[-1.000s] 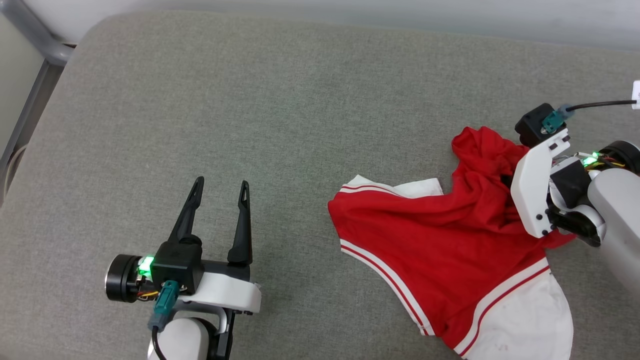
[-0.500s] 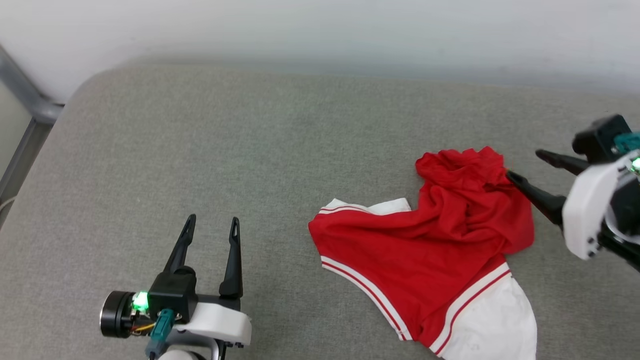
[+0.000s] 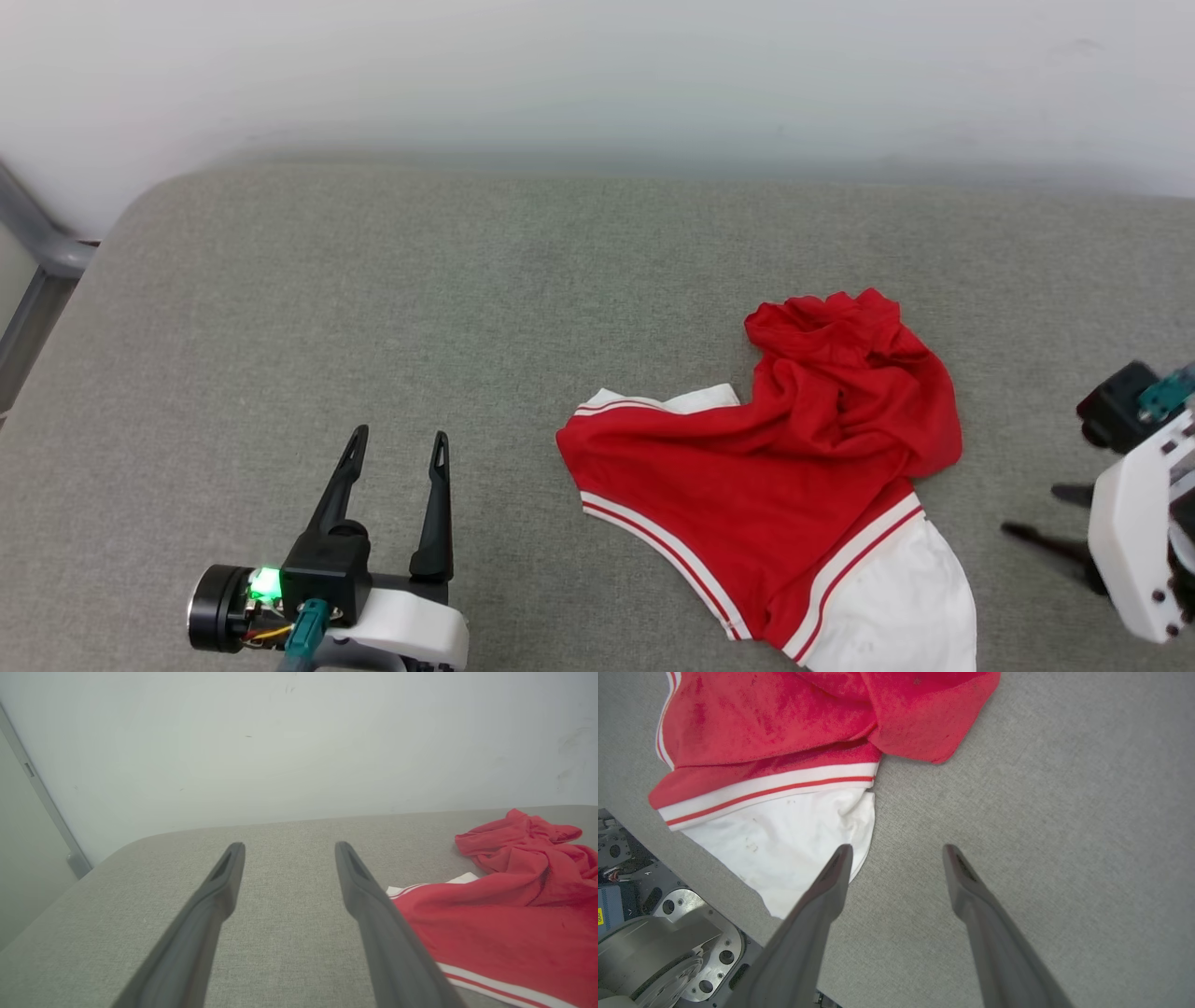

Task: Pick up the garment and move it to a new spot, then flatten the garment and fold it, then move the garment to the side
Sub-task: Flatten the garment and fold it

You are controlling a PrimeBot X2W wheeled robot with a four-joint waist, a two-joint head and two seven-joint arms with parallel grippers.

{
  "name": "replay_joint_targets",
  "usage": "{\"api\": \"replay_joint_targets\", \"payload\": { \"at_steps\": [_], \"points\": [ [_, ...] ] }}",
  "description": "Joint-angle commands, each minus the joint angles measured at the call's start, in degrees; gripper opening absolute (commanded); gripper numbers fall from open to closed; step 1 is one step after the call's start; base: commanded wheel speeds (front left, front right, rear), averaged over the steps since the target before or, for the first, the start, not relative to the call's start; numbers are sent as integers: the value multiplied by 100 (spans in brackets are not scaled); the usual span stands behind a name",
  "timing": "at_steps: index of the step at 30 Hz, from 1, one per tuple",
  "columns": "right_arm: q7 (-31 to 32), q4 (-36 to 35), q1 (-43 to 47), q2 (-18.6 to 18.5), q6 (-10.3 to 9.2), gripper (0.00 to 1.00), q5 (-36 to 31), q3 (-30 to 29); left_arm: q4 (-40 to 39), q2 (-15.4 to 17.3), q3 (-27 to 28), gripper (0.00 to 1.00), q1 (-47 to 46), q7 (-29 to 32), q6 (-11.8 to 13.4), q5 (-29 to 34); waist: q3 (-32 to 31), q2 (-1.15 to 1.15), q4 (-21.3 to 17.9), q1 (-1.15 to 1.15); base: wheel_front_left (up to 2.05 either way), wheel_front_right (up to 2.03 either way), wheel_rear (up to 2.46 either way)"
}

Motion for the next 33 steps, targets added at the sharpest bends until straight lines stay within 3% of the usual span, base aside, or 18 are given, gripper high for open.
{"api": "replay_joint_targets", "payload": {
  "at_steps": [1,10,20,22,23,33],
  "points": [
    [193,-38,215,117,-6,100,-63,-85,-33,18,-21,100,-55,-15,-30,31,56,-1,45,1,0,0,0],
    [681,351,668,804,-6,100,-437,-464,-19,-6,-100,100,-262,-15,-48,6,383,-1,252,1,0,0,0],
    [466,1148,1058,1377,-4,100,-798,-90,19,-14,-75,100,-372,-15,-21,-20,566,-1,356,1,0,0,0],
    [299,1098,1000,1395,-4,16,-726,-90,33,-1,-39,100,-328,-15,-4,-21,528,-1,310,1,0,0,0],
    [217,1059,938,1359,-4,0,-712,-85,42,2,-26,100,-311,-15,-4,-21,500,-1,283,1,0,0,0],
    [-149,1303,811,549,-6,0,-492,-764,98,-1,-27,100,-225,-15,-25,-23,216,-1,170,1,0,0,0]
  ]
}}
